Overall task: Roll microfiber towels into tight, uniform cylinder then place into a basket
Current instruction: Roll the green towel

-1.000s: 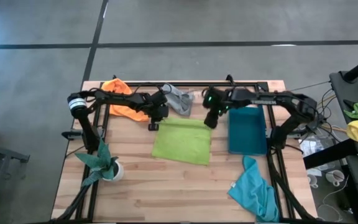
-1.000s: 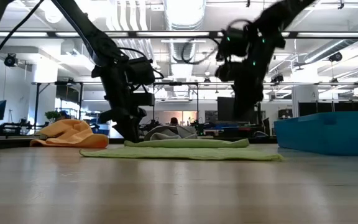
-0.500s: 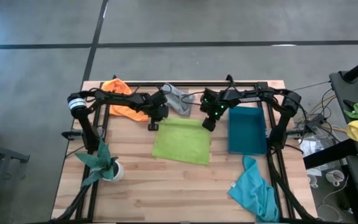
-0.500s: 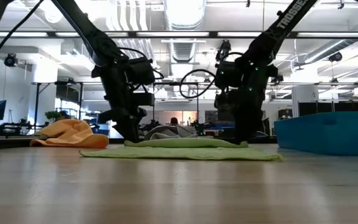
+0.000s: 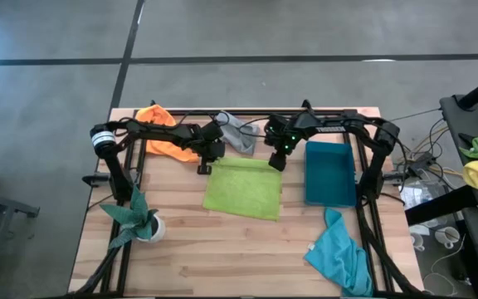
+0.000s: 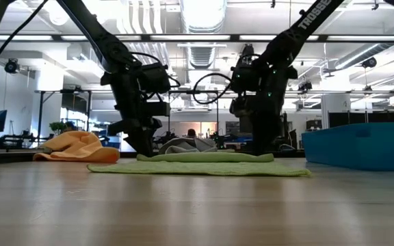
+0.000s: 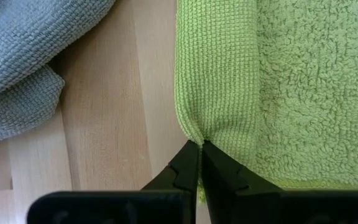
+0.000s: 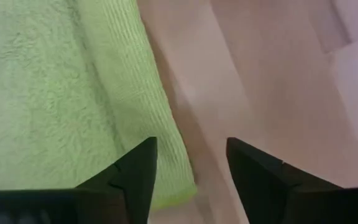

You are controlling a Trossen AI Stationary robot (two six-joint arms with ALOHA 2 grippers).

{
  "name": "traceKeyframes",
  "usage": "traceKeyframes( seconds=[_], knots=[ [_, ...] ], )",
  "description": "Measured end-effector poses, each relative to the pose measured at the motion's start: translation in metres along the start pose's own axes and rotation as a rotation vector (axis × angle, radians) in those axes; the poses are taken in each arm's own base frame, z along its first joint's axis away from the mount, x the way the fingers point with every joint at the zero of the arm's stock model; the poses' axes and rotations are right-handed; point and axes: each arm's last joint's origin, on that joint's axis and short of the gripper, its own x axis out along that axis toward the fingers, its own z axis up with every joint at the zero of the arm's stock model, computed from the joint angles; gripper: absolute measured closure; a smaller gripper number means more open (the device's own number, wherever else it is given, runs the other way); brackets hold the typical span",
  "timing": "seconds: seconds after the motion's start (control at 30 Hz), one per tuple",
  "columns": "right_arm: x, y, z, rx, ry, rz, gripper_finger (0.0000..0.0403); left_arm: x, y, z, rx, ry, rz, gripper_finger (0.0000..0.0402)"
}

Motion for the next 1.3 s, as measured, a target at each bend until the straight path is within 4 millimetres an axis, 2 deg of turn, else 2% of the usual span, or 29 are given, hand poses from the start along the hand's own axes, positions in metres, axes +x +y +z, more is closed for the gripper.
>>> traceKeyframes(
  seconds=[0.2, 0.33, 0.43, 0.57, 0.6, 0.8, 0.9, 1.13, 1.3],
  knots=[
    [0.015, 0.003, -0.001, -0.05, 0.049, 0.026, 0.0232, 0.0, 0.0, 0.0, 0.0, 0.001, 0.001, 0.0401],
    [0.014, 0.01, 0.0, -0.123, 0.055, -0.004, 0.0263, 0.0, 0.0, 0.0, 0.002, 0.013, 0.024, 0.0401],
    [0.013, 0.014, -0.001, -0.166, 0.063, -0.087, 0.03, -0.002, 0.001, 0.0, 0.001, 0.024, 0.054, 0.0401],
    [0.01, 0.018, -0.002, -0.179, 0.07, -0.104, 0.0377, -0.011, 0.003, 0.001, -0.032, 0.036, 0.135, 0.0401],
    [0.008, 0.02, -0.003, -0.189, 0.073, -0.12, 0.0384, -0.015, 0.004, 0.002, -0.044, 0.022, 0.147, 0.0401],
    [-0.012, 0.031, -0.002, -0.282, 0.048, -0.333, 0.0394, -0.036, 0.007, 0.006, -0.066, -0.026, 0.248, 0.0401],
    [-0.017, 0.042, -0.003, -0.324, 0.039, -0.418, 0.0394, -0.04, 0.005, 0.005, -0.108, -0.05, 0.266, 0.0401],
    [-0.011, 0.073, -0.007, -0.424, 0.009, -0.568, 0.0394, -0.036, -0.005, -0.007, -0.123, -0.055, 0.304, 0.0401],
    [0.0, 0.092, -0.019, -0.446, -0.003, -0.638, 0.0394, -0.033, -0.024, -0.014, -0.069, -0.091, 0.305, 0.0401]
  ],
)
